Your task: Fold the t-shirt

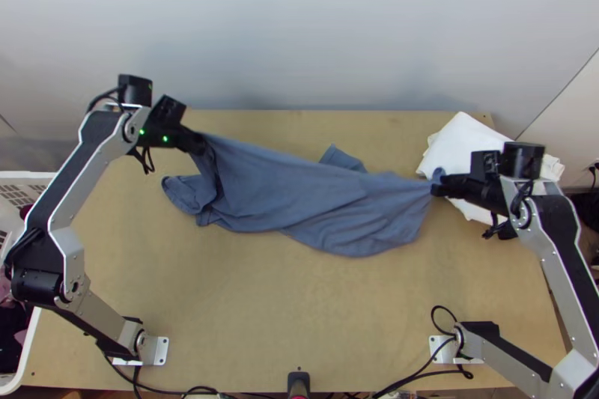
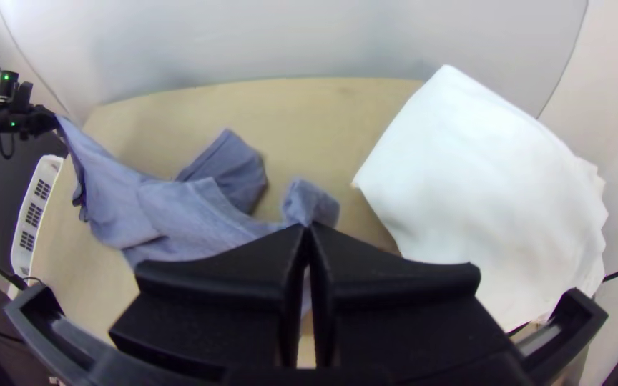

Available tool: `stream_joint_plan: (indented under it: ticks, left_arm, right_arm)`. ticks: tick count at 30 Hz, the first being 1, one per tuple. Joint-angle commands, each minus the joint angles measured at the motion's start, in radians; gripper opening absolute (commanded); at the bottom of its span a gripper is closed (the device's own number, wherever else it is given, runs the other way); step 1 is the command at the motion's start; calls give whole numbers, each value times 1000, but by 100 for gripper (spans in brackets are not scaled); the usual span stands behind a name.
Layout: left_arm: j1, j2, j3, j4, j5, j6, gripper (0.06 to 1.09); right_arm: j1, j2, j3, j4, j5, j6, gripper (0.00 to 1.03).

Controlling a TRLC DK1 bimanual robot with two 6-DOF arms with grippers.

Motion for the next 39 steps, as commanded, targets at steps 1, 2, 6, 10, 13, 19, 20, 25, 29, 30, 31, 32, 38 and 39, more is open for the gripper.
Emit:
stream_joint_plan:
  ticks: [1,2,6,10,13,19,20,25,29,30,31,32,38,39]
  left_arm:
    - [21,-117,107,-64,0,-46,10]
    - [27,-163,113,-104,32,-59,10]
    - [34,-401,88,-245,141,-138,10]
    - [36,-631,39,-328,153,-186,10]
    - [79,-723,85,-431,162,-195,10]
    - [93,-780,369,-652,170,-186,10]
    - [91,-792,413,-652,170,-212,10]
    - [74,-813,507,-652,171,-303,10]
    - [76,-822,499,-652,170,-306,10]
    - [77,-830,470,-650,170,-298,10]
    - [77,-841,427,-647,170,-283,10]
    - [79,-856,373,-644,168,-257,10]
    - [93,-996,-199,-433,155,-118,10]
    - [93,-1008,-297,-380,155,-117,10]
  right_arm:
    - [36,-76,142,-19,18,23,3]
    - [56,-92,190,-48,18,25,3]
    - [135,-164,383,-171,18,28,3]
    - [217,-217,529,-306,18,39,3]
    - [241,-240,611,-373,6,59,3]
    - [298,-251,812,-487,-31,74,3]
    - [298,-250,848,-490,-48,89,3]
    - [283,-233,1021,-521,-121,138,3]
    - [260,-253,1026,-534,-146,154,3]
    - [255,-259,1013,-539,-146,154,3]
    - [250,-268,987,-540,-146,154,3]
    - [249,-277,952,-537,-146,154,3]
    - [253,-348,541,-441,-140,74,3]
    - [249,-359,452,-409,-137,66,3]
